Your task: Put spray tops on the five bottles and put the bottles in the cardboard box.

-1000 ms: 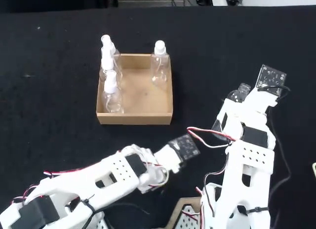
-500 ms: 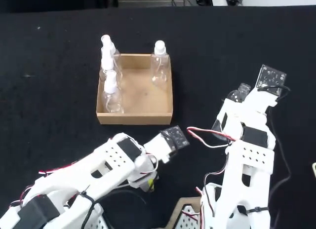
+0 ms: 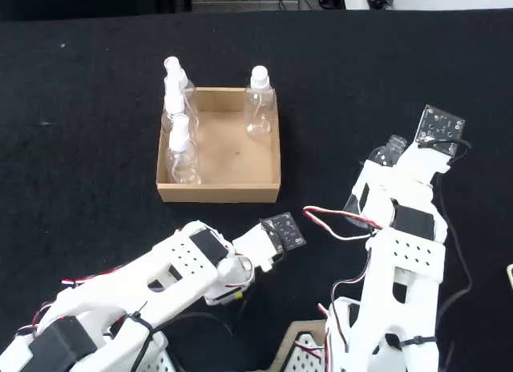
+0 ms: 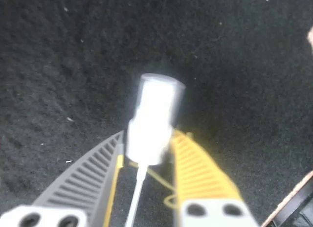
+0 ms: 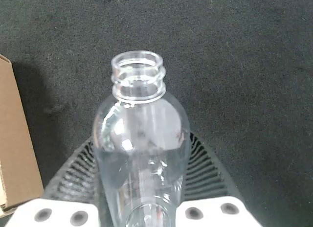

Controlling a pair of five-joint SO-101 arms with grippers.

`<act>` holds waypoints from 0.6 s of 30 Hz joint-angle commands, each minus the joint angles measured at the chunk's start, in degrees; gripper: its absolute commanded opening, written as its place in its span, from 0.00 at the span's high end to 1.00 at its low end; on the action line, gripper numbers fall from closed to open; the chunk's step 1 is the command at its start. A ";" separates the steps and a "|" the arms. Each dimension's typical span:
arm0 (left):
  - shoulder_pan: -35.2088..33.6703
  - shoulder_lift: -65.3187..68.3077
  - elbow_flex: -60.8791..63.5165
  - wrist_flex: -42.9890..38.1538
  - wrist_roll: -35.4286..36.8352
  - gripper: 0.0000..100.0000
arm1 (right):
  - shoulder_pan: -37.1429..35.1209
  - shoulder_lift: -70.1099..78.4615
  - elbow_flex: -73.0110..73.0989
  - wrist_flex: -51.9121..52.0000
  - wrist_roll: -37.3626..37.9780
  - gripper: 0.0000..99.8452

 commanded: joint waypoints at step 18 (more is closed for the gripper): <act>-25.54 -46.59 -14.20 30.95 -3.25 0.97 | 0.35 -2.07 -0.40 -1.05 -0.44 0.99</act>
